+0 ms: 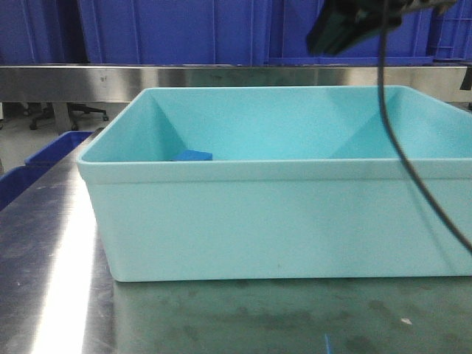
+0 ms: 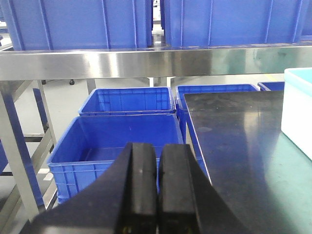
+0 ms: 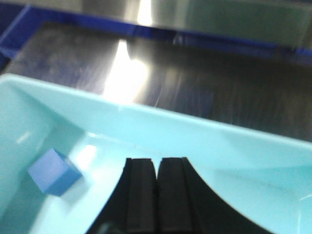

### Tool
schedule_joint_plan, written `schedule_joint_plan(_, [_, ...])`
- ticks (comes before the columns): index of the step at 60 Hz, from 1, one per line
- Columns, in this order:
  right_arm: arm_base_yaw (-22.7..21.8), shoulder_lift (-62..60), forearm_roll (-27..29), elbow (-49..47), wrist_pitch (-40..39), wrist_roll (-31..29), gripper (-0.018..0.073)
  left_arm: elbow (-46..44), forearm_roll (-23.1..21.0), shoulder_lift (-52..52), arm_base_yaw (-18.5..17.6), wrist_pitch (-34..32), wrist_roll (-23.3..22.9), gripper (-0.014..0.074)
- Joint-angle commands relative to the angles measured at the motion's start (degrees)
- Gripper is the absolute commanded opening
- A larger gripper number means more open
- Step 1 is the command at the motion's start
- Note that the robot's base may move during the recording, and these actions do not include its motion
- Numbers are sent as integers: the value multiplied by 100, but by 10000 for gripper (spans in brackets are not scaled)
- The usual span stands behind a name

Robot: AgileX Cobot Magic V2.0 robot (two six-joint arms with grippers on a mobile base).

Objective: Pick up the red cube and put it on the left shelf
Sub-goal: 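Lower the open right gripper into the teal tub over the red cube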

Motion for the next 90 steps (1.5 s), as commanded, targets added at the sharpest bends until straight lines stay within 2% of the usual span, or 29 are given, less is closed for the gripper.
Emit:
schedule_joint_plan(1, [49,-73,-8,-240,-225,2,67,141,-9,-86,-3,-479,1,102])
schedule_joint_plan(4, [79,-13,-8,-240,-155,2,121,141,-9,-86,-3,-479,1,102])
schedule_joint_plan(7, [92,36,-8,-240,-73,-4,232,141,-9,-86,-3,-479,1,102])
schedule_joint_plan(13, [105,101,-3,-240,180,-4,527,141,-9,-86,-3,-479,1,102])
schedule_joint_plan(18, [105,154,-3,-240,423,-4,632,141,-9,-86,-3,-479,1,102])
schedule_joint_plan(31, [111,257,141,-240,832,-4,559,141,-9,-86,-3,-479,1,102])
schedule_joint_plan(40, [191,319,408,-240,947,-4,559,141,-9,-86,-3,-479,1,102])
schedule_joint_plan(56, [418,501,442,-240,1190,-4,559,141,-9,-86,-3,-479,1,102])
schedule_joint_plan(90, [428,865,468,-240,1566,2,559,141,-9,-86,-3,-479,1,102])
